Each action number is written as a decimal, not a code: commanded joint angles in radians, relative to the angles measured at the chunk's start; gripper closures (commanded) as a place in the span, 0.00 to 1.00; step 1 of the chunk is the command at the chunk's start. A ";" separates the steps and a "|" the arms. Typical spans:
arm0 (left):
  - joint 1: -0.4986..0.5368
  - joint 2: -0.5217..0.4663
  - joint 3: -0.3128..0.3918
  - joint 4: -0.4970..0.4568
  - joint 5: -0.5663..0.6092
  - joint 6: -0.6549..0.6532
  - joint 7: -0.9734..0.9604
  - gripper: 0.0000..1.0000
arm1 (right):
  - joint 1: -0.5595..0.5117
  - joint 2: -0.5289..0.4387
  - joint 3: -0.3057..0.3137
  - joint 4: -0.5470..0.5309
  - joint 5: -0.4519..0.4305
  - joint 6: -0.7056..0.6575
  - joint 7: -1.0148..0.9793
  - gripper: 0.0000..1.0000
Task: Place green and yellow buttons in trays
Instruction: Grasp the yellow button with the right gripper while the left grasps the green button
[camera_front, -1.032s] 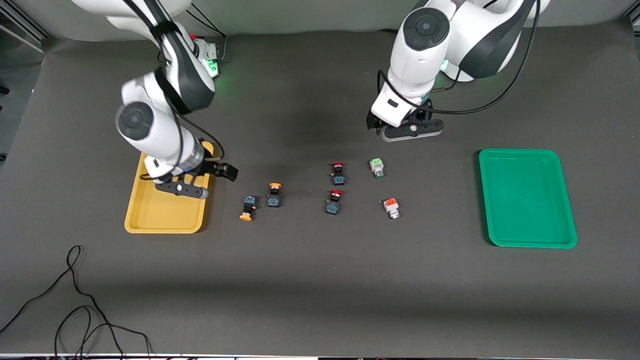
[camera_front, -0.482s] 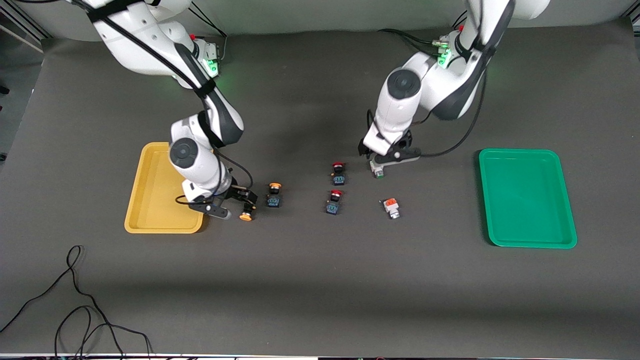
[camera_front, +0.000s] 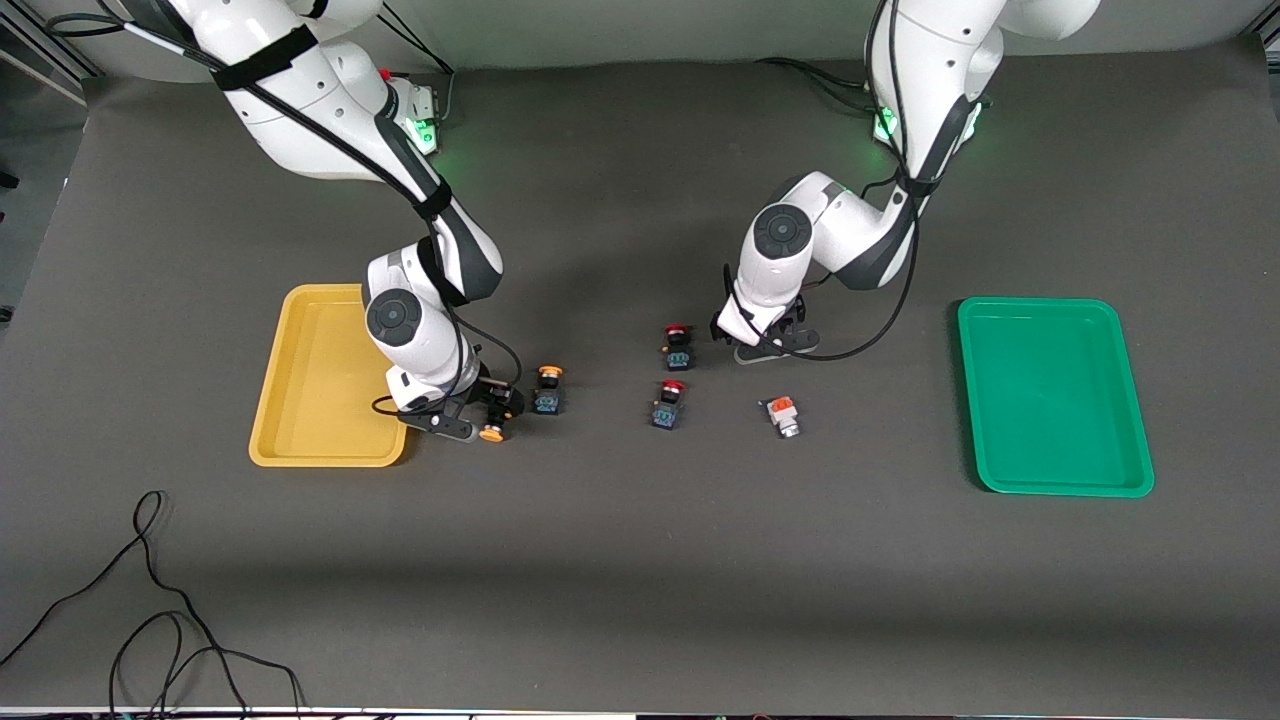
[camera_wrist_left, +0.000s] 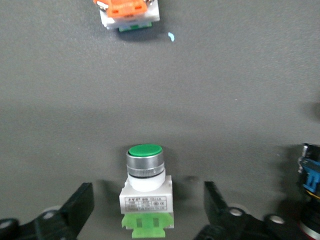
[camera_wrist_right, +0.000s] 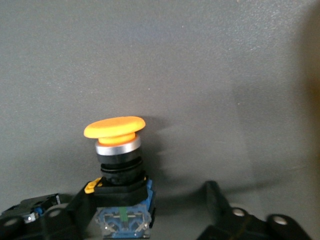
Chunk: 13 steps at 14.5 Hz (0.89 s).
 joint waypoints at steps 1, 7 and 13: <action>-0.012 -0.014 0.010 0.008 0.022 -0.010 -0.038 0.62 | 0.016 0.005 -0.010 0.017 -0.012 0.008 0.031 1.00; 0.062 -0.110 0.009 0.122 0.020 -0.240 -0.011 0.95 | 0.011 -0.094 -0.016 0.018 -0.016 -0.112 0.038 1.00; 0.280 -0.233 0.007 0.419 -0.133 -0.733 0.366 0.97 | 0.010 -0.304 -0.156 -0.020 -0.076 -0.390 -0.189 1.00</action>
